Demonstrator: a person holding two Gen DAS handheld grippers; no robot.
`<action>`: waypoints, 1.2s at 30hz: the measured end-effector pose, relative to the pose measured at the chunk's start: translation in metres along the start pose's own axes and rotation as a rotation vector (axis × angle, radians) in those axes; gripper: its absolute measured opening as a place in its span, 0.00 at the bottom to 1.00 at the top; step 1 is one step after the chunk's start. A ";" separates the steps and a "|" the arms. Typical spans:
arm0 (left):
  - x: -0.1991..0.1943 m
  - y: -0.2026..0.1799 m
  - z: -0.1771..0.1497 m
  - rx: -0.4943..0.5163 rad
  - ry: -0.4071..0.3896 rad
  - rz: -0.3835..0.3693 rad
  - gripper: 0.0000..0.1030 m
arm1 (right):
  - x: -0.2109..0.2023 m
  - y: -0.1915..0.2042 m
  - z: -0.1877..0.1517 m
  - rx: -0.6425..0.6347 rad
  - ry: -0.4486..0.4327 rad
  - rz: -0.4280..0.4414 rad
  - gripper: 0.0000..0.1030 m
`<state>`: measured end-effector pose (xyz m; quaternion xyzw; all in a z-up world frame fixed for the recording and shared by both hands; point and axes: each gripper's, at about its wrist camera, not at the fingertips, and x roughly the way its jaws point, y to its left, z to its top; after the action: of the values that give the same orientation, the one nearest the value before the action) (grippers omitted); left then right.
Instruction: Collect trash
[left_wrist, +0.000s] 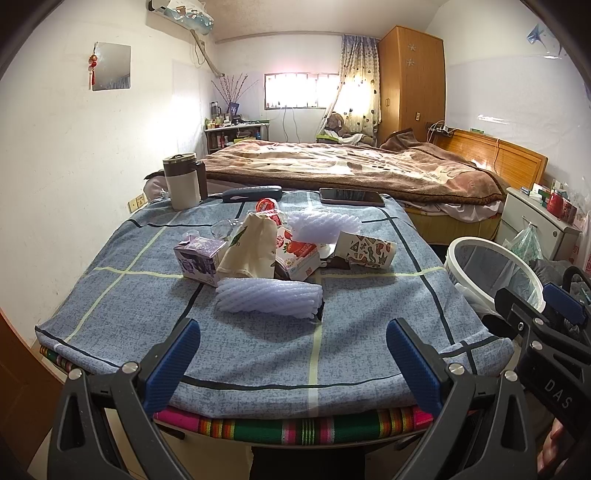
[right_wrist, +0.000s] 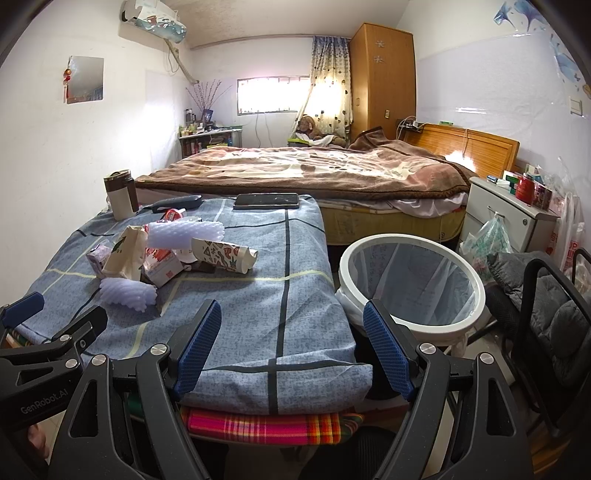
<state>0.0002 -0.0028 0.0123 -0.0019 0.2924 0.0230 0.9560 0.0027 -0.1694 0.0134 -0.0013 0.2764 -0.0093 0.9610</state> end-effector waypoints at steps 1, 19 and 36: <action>-0.003 0.003 -0.002 0.000 -0.002 0.000 0.99 | 0.000 0.000 0.000 0.000 -0.001 -0.001 0.78; -0.003 0.004 -0.003 -0.004 0.003 -0.003 0.99 | 0.000 -0.002 -0.001 0.000 -0.003 -0.002 0.78; 0.026 0.041 -0.007 0.007 0.062 -0.052 0.99 | 0.030 0.000 0.010 -0.022 -0.011 0.135 0.78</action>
<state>0.0154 0.0395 -0.0076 -0.0072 0.3219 -0.0030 0.9468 0.0337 -0.1699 0.0056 0.0069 0.2705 0.0588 0.9609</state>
